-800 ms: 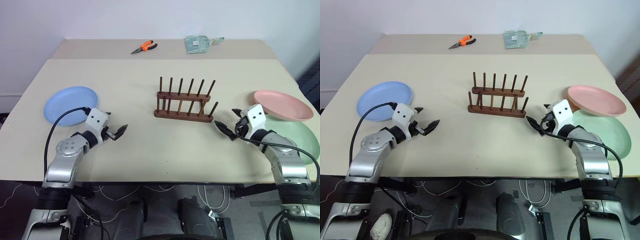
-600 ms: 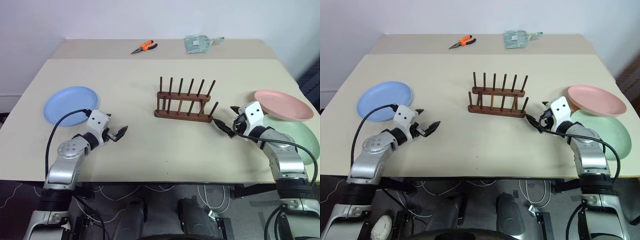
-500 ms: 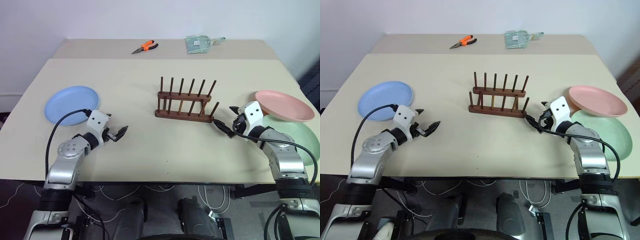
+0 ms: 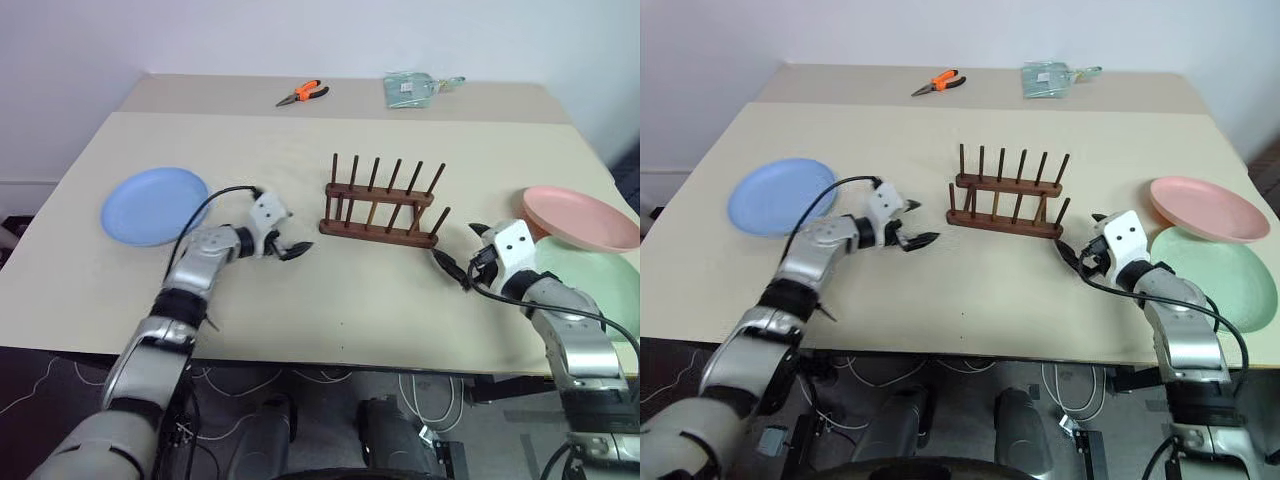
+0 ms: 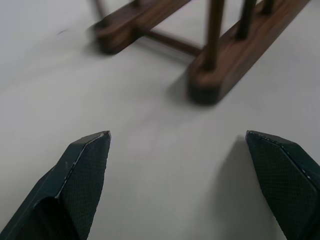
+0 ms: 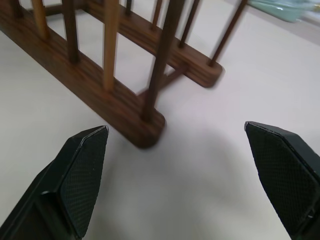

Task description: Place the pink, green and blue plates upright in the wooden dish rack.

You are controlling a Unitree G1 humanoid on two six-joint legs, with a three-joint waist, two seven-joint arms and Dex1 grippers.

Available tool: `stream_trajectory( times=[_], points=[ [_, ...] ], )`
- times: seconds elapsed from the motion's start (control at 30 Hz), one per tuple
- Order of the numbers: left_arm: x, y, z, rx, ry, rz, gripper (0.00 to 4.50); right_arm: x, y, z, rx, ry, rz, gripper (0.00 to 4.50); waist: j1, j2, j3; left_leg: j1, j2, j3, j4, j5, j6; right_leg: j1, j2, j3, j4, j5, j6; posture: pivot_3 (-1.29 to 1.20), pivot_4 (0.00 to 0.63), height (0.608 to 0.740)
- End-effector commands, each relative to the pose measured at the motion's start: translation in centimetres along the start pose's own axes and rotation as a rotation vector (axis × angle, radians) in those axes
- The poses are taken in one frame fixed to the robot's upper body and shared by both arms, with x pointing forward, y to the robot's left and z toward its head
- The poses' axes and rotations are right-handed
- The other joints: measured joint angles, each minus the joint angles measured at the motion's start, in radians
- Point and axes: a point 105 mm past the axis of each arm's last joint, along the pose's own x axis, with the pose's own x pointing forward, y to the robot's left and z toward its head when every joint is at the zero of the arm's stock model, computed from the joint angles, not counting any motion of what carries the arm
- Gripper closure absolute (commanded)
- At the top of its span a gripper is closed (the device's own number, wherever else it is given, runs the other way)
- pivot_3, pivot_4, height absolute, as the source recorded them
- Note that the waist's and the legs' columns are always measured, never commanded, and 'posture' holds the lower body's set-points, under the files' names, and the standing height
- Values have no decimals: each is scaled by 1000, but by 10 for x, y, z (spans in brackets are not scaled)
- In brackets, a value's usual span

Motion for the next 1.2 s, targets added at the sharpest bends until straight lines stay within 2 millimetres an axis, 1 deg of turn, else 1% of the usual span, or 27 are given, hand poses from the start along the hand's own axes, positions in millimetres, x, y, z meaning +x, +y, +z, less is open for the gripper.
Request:
stream_trajectory(
  times=[0.03,0.1,0.17,0.2,0.27,0.37,0.4,0.47,0.6,0.7,0.8,0.87,0.9,0.93,0.97,1.03,1.07,1.13,1.17,1.2],
  points=[
    [23,-10,8,-20,-10,-59,62,-17,-5,15,-15,-45,-75,0,-1,0,0,0,0,0,0,0,0,0,0,0,1,0,0,0,150,740],
    [35,-20,10,-9,6,-108,62,-25,-5,15,-16,-38,-101,0,-1,0,0,0,0,0,0,0,0,0,0,0,1,0,1,0,150,740],
    [42,-26,9,7,27,-123,62,-32,-7,14,-15,-27,-125,0,-2,0,0,0,0,0,1,0,0,0,0,0,1,-1,1,0,150,740],
    [44,-27,10,2,24,-124,290,-35,-7,13,-17,-21,-132,0,-1,0,0,0,0,0,1,0,0,0,0,0,1,-1,1,0,150,740],
    [46,-28,13,-12,5,-127,939,-39,-6,13,-21,-13,-140,0,-1,0,0,1,0,0,1,0,0,1,0,0,1,-1,2,0,150,740],
    [46,-31,13,-5,2,-138,2428,-42,-6,13,-25,-7,-147,0,0,0,0,1,0,0,1,0,0,2,0,0,1,-1,2,0,150,740],
    [46,-33,12,3,0,-151,3031,-42,-6,13,-26,-6,-147,0,-1,0,0,1,0,0,2,0,0,2,0,0,1,-1,2,0,150,740],
    [45,-38,12,21,-22,-184,3738,-41,-7,13,-30,-5,-145,0,-2,0,0,1,0,0,2,0,0,2,0,0,1,-1,2,0,150,740],
    [36,-45,13,44,-75,-249,3738,-36,-11,12,-42,2,-137,0,-2,0,0,1,0,0,1,0,0,1,0,0,1,-1,2,0,150,740],
    [22,-51,17,70,-126,-323,3738,-34,-15,12,-49,6,-131,0,-4,0,0,1,0,0,1,0,0,1,0,0,1,-1,2,0,150,740],
    [-3,-63,9,133,-105,-430,3738,-35,-21,11,-59,18,-127,0,-6,0,0,1,1,0,0,0,0,1,0,0,1,-1,1,0,150,740],
    [-14,-67,3,136,-76,-467,3738,-37,-25,9,-65,26,-127,0,-5,1,0,1,1,0,0,0,0,1,0,0,2,-1,1,0,150,740],
    [-16,-64,0,129,-60,-455,3237,-37,-27,8,-69,33,-125,0,-4,1,0,1,1,0,0,0,0,1,0,0,2,-1,1,0,150,740],
    [-17,-63,-1,124,-50,-443,2641,-38,-27,7,-72,37,-123,0,-2,1,0,1,1,0,1,0,0,1,0,0,2,-1,1,0,150,740],
    [-17,-59,-3,114,-36,-418,2261,-38,-28,7,-75,42,-119,0,0,1,0,1,1,0,1,0,0,1,0,0,2,-1,1,0,150,740],
    [-17,-49,-8,129,-8,-345,1217,-40,-27,5,-80,53,-105,0,2,1,0,1,1,0,2,0,0,2,0,0,1,-1,1,0,150,740],
    [-19,-43,-11,131,12,-308,795,-42,-26,5,-77,59,-90,0,2,1,0,1,0,0,2,0,0,2,0,0,1,-1,1,0,150,740],
    [-29,-35,-18,122,52,-269,717,-44,-17,4,-69,67,-29,552,1,1,0,1,0,-1,1,0,0,2,0,0,1,-1,1,0,150,740],
    [-39,-36,-24,102,78,-284,717,-46,-5,2,-55,76,35,797,-2,1,0,2,1,-1,1,0,0,2,0,0,1,-1,1,0,150,740],
    [-47,-38,-28,95,97,-301,964,-48,6,1,-49,85,90,1261,-7,1,-1,2,1,-1,1,0,0,2,0,0,2,-1,1,0,150,740]
  ],
)
